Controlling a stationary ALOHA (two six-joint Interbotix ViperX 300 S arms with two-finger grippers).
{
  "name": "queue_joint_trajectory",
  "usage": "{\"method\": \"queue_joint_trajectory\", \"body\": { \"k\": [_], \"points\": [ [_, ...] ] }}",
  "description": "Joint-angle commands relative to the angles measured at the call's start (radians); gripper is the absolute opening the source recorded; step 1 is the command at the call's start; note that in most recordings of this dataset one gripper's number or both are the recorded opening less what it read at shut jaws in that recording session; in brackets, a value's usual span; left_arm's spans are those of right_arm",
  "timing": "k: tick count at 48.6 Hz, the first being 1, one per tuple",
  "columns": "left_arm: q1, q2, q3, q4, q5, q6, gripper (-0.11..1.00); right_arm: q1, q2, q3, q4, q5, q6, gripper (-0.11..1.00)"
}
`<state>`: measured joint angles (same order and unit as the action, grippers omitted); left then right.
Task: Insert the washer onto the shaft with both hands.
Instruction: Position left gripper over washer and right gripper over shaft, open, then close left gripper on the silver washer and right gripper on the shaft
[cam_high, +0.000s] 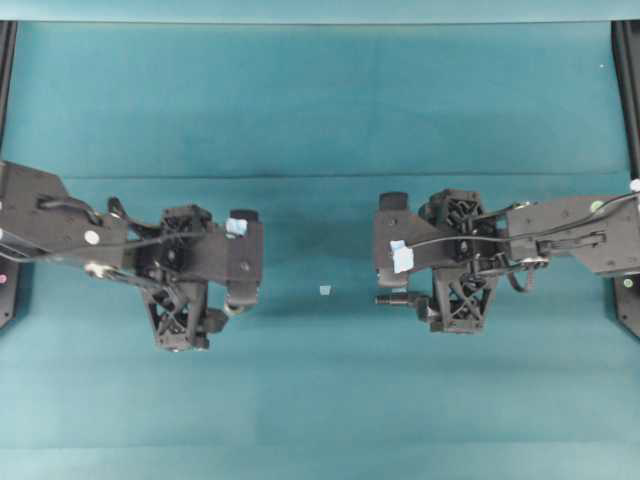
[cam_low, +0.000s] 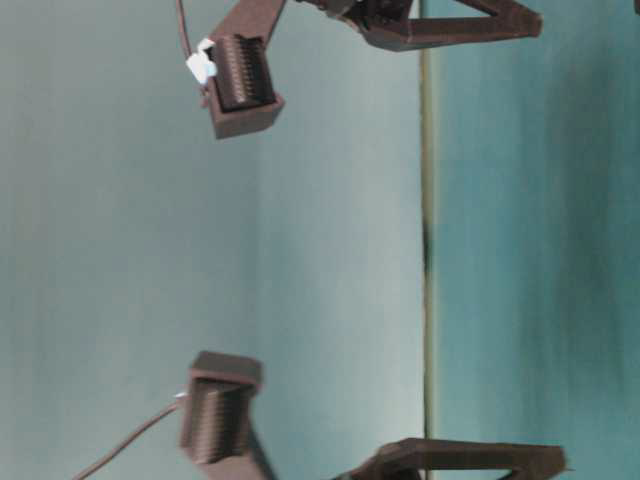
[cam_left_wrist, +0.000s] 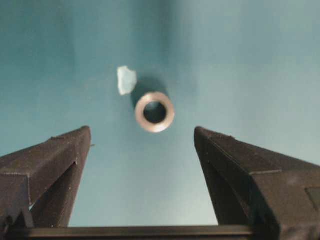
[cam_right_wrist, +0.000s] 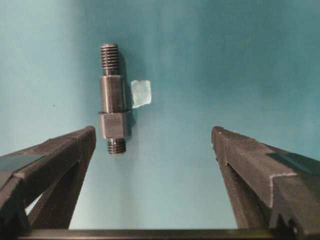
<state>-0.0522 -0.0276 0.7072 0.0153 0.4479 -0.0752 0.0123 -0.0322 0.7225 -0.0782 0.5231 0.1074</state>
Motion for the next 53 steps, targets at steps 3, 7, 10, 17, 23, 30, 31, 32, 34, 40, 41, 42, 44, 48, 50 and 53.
{"method": "queue_joint_trajectory", "body": {
  "k": [3,7,10,17,23,30,31,32,34,40,41,42,44,48,50,53],
  "points": [
    [-0.005,0.029,-0.017,0.003,-0.02,-0.008,0.88,0.008,0.009,-0.014,0.0,-0.017,0.009,0.87],
    [-0.005,0.052,-0.018,0.003,-0.038,-0.015,0.88,0.009,0.02,-0.014,0.002,-0.025,0.009,0.87],
    [-0.005,0.06,-0.018,0.003,-0.055,-0.017,0.88,0.009,0.028,-0.012,0.002,-0.028,0.009,0.87],
    [-0.003,0.078,-0.014,0.003,-0.081,-0.018,0.88,0.009,0.044,-0.009,0.008,-0.043,0.009,0.87],
    [-0.003,0.098,-0.008,0.003,-0.092,-0.018,0.88,0.011,0.061,-0.008,0.018,-0.066,0.009,0.87],
    [-0.003,0.109,-0.008,0.003,-0.106,-0.018,0.87,0.011,0.081,-0.005,0.02,-0.087,0.009,0.86],
    [-0.003,0.11,-0.008,0.003,-0.107,-0.018,0.87,0.011,0.083,-0.005,0.02,-0.087,0.009,0.86],
    [-0.003,0.11,-0.008,0.003,-0.109,-0.018,0.87,0.011,0.084,-0.005,0.02,-0.087,0.009,0.86],
    [-0.003,0.112,-0.008,0.003,-0.112,-0.018,0.87,0.011,0.087,-0.005,0.02,-0.087,0.009,0.86],
    [-0.003,0.117,-0.008,0.003,-0.118,-0.018,0.87,0.011,0.091,-0.005,0.02,-0.087,0.009,0.86],
    [-0.003,0.118,-0.006,0.003,-0.12,-0.018,0.87,0.011,0.089,-0.003,0.02,-0.087,0.009,0.86],
    [-0.003,0.118,-0.008,0.003,-0.121,-0.018,0.87,0.011,0.089,-0.003,0.02,-0.087,0.009,0.86],
    [-0.003,0.121,-0.006,0.003,-0.121,-0.018,0.87,0.011,0.089,-0.003,0.02,-0.087,0.009,0.86],
    [-0.003,0.124,-0.006,0.003,-0.121,-0.018,0.87,0.011,0.091,0.0,0.02,-0.087,0.009,0.86],
    [-0.003,0.124,-0.006,0.003,-0.121,-0.018,0.87,0.011,0.089,0.0,0.02,-0.087,0.009,0.86],
    [-0.003,0.124,-0.006,0.003,-0.121,-0.018,0.87,0.011,0.091,0.002,0.02,-0.087,0.009,0.86]
  ]
}}
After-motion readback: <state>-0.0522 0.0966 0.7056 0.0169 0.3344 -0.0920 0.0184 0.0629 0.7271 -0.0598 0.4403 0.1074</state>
